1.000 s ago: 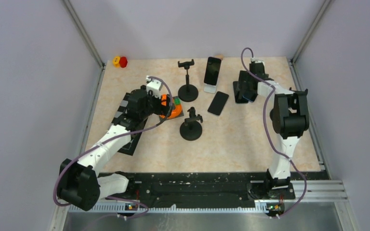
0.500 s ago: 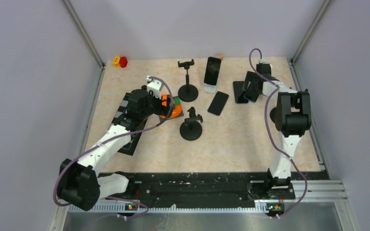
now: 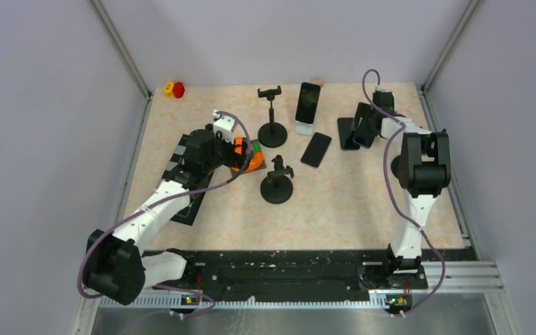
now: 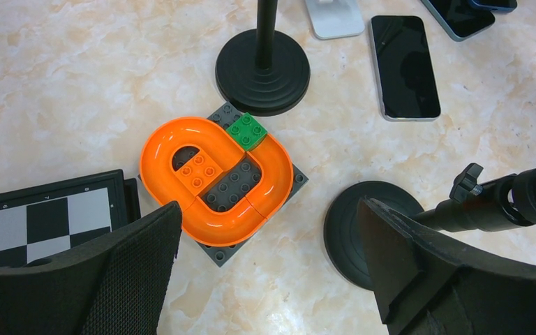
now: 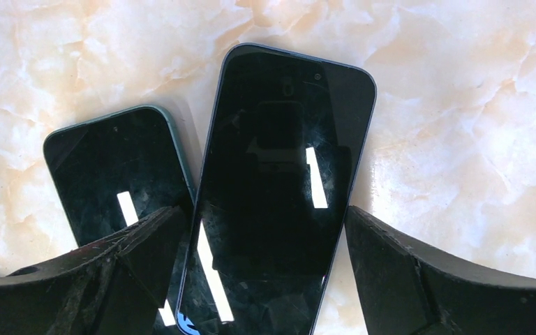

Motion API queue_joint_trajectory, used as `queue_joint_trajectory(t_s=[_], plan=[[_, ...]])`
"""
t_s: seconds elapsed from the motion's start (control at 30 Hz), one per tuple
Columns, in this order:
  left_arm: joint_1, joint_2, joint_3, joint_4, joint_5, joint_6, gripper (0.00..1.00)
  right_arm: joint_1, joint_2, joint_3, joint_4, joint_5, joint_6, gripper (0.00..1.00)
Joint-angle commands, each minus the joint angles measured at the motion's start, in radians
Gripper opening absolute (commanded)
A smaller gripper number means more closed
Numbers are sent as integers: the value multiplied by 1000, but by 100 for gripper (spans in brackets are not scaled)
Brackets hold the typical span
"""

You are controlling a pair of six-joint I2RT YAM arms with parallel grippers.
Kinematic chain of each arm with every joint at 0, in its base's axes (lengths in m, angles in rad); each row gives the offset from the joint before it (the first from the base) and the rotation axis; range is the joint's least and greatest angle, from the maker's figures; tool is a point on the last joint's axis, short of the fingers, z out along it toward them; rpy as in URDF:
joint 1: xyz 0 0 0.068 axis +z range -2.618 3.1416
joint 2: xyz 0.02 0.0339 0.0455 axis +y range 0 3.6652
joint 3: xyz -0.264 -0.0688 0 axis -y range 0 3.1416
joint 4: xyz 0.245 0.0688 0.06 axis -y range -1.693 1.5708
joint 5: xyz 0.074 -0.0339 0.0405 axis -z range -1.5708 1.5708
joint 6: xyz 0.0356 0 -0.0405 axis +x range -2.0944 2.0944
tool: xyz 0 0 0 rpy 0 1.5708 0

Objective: Place the phone on the phone stand
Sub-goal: Pick up the phone at the center of the board.

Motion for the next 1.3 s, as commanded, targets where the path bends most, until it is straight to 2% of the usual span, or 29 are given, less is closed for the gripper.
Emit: queue_joint_trajectory(t_s=[0.0, 0.37, 0.57, 0.83, 1.27], plan=[[3, 7, 25, 23, 18, 1, 99, -11, 42, -26, -17, -30, -17, 86], [3, 18, 26, 23, 26, 2, 99, -82, 11, -52, -41, -222, -24, 58], [2, 18, 27, 21, 23, 4, 99, -82, -20, -60, -63, -253, -58, 44], [2, 20, 29, 21, 35, 3, 99, -82, -81, -83, -93, -185, -151, 39], [2, 14, 26, 20, 44, 2, 99, -68, -202, -180, -122, -239, -250, 31]])
